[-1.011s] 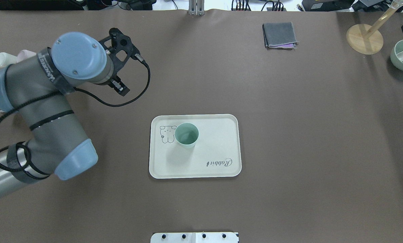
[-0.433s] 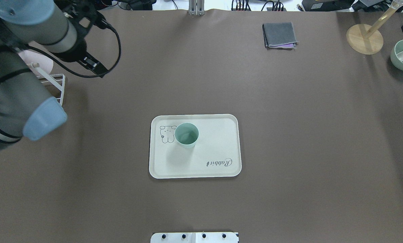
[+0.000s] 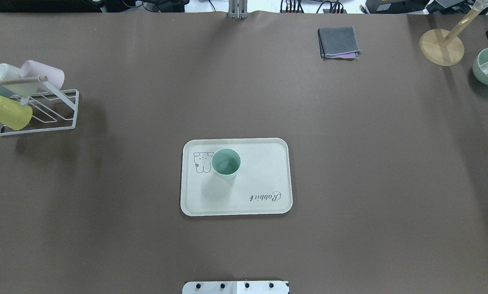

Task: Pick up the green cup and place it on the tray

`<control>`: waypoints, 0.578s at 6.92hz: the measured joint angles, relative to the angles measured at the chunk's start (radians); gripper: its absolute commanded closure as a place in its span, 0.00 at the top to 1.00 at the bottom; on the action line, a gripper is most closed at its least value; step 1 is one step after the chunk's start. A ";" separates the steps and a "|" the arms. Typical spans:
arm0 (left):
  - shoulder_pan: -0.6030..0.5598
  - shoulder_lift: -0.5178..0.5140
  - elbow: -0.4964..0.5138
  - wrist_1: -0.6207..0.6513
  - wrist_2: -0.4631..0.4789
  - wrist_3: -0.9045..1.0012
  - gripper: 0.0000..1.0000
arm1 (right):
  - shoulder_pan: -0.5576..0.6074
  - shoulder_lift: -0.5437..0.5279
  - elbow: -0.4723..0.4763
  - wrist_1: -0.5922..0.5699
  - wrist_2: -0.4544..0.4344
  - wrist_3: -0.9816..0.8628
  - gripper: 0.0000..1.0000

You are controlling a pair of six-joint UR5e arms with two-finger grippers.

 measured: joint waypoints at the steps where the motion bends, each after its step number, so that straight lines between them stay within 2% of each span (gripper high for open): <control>1: -0.059 0.078 0.009 0.000 -0.018 0.099 0.99 | -0.009 0.000 0.000 0.000 0.000 -0.002 1.00; 4: -0.174 0.264 0.077 -0.006 -0.026 0.356 0.99 | -0.021 -0.008 0.001 0.000 -0.001 -0.010 1.00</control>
